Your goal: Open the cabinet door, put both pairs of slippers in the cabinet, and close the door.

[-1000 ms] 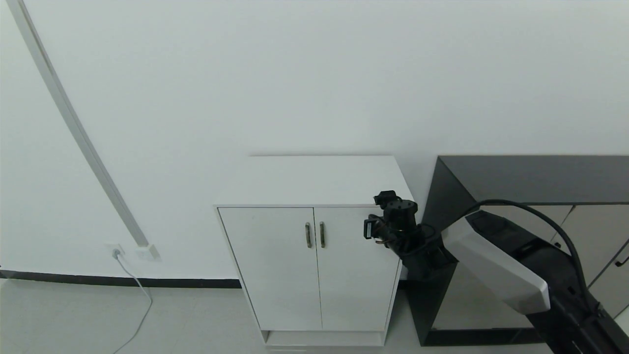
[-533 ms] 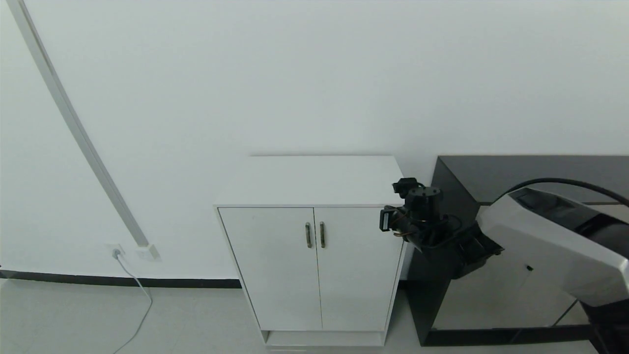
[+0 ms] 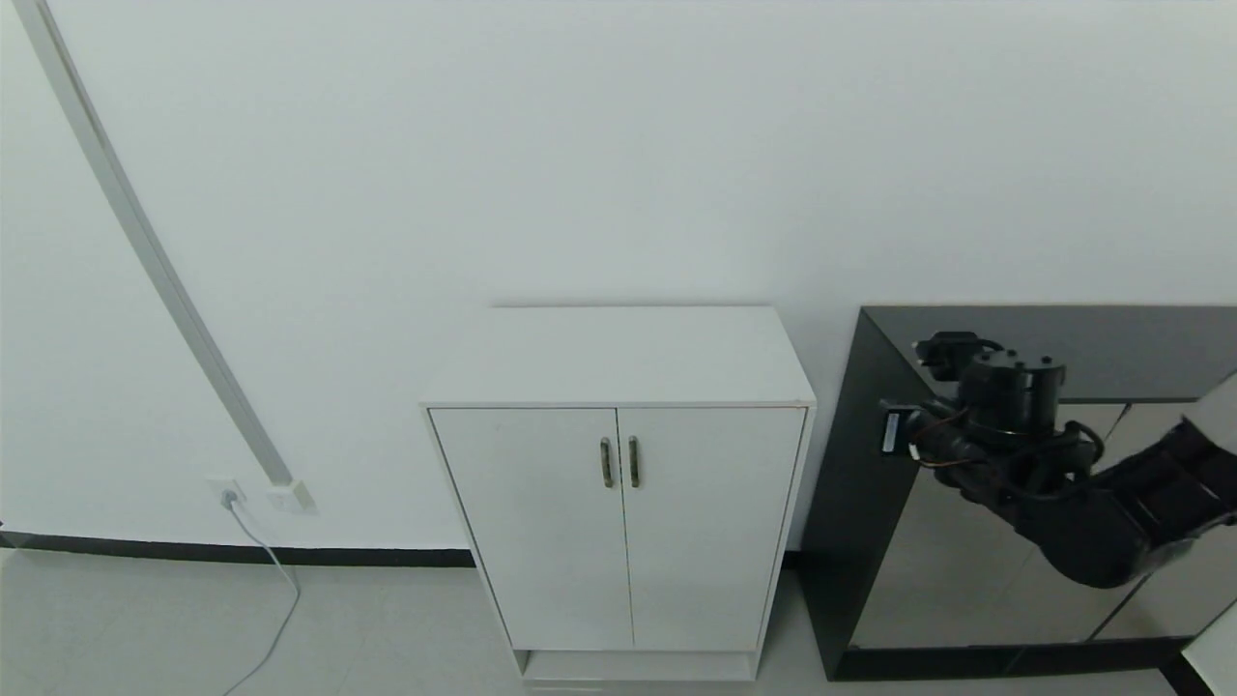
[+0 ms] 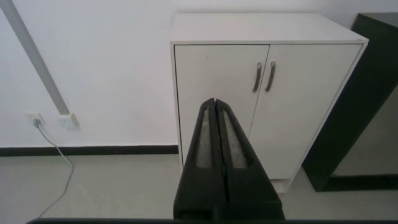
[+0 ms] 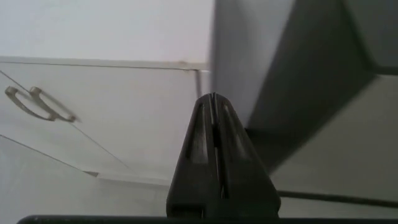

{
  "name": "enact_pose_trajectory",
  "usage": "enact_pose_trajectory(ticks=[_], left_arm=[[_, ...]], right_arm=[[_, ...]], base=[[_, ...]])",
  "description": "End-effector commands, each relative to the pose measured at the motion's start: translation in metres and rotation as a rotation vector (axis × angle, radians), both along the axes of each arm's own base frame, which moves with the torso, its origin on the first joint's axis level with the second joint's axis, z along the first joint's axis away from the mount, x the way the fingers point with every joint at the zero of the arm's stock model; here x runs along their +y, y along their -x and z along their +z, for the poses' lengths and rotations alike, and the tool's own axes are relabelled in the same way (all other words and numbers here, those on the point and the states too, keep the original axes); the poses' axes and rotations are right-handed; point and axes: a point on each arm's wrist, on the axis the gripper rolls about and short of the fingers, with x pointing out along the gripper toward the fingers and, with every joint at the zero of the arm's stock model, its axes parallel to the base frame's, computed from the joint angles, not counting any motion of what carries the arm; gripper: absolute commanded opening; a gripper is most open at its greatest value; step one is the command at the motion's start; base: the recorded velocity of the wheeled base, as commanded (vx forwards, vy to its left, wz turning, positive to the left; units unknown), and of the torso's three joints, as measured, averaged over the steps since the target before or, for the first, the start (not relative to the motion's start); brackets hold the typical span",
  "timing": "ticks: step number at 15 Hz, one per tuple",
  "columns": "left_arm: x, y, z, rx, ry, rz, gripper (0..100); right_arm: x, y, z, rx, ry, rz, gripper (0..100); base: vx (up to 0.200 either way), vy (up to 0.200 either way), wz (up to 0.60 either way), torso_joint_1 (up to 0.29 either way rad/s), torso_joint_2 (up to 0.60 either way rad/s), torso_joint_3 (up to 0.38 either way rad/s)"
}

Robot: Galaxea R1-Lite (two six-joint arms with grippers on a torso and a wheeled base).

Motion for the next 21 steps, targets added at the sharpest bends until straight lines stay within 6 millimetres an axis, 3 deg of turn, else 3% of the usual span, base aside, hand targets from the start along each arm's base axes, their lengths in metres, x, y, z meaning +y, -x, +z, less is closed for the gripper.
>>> enact_pose_trajectory(ticks=[1, 5, 10, 13, 21], left_arm=[[0.0, 0.0, 0.0, 0.001, 0.0, 0.0, 0], [0.0, 0.0, 0.0, 0.001, 0.0, 0.0, 0], [0.0, 0.0, 0.0, 0.001, 0.002, 0.0, 0], [0.0, 0.0, 0.0, 0.001, 0.0, 0.0, 0], [0.0, 0.0, 0.0, 0.001, 0.0, 0.0, 0]], right_arm=[[-0.039, 0.052, 0.026, -0.03, 0.022, -0.07, 0], [-0.066, 0.12, 0.025, -0.007, 0.043, -0.109, 0], [-0.076, 0.185, 0.014, 0.002, 0.059, -0.101, 0], [-0.08, 0.215, 0.002, 0.011, 0.05, -0.063, 0], [-0.089, 0.283, 0.002, 0.016, 0.024, 0.038, 0]], base=[[0.0, 0.0, 0.0, 0.0, 0.0, 0.0], [0.0, 0.0, 0.0, 0.0, 0.0, 0.0], [0.0, 0.0, 0.0, 0.0, 0.0, 0.0], [0.0, 0.0, 0.0, 0.0, 0.0, 0.0], [0.0, 0.0, 0.0, 0.0, 0.0, 0.0]])
